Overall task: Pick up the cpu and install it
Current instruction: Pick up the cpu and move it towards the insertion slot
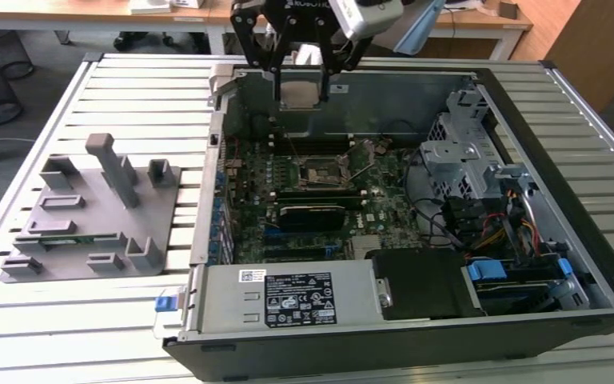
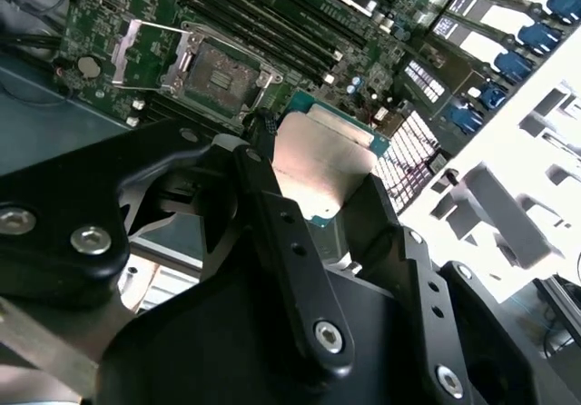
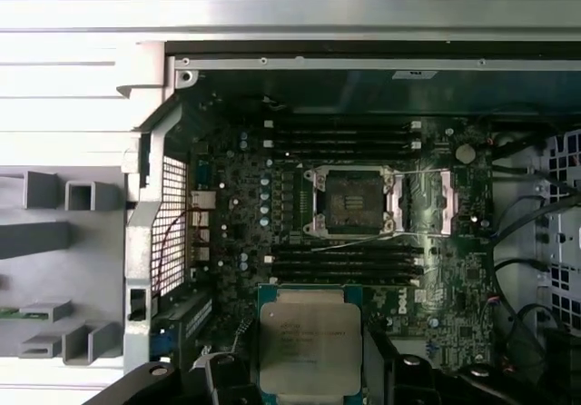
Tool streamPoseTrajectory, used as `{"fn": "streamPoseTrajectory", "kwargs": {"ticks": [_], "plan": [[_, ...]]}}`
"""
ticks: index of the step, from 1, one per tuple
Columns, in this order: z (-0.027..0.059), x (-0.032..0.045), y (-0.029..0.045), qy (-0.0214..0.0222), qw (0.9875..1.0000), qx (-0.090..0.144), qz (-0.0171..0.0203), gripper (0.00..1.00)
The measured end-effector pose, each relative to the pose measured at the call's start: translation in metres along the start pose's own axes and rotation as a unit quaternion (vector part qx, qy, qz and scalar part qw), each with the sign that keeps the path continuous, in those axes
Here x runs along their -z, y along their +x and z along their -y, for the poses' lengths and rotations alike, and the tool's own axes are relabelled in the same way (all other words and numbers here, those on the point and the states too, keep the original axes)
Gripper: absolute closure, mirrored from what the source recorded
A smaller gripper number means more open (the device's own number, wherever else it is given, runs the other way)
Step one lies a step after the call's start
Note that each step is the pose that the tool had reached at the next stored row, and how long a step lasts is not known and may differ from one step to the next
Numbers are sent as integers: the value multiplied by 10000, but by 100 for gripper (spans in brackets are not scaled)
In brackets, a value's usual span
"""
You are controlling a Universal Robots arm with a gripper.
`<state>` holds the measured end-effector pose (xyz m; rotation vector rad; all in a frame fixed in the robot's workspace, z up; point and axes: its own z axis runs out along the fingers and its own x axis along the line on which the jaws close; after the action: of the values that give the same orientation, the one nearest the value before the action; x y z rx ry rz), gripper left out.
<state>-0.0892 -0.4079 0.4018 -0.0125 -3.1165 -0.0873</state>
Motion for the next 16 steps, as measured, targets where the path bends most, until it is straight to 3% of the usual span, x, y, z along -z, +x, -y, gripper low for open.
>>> {"fn": "streamPoseTrajectory", "kwargs": {"ticks": [5, 16], "plan": [[-98, -60, -119, 0, 10000, 0, -1, 46], [-282, -168, -299, -1, 10000, 0, -5, 46]]}}
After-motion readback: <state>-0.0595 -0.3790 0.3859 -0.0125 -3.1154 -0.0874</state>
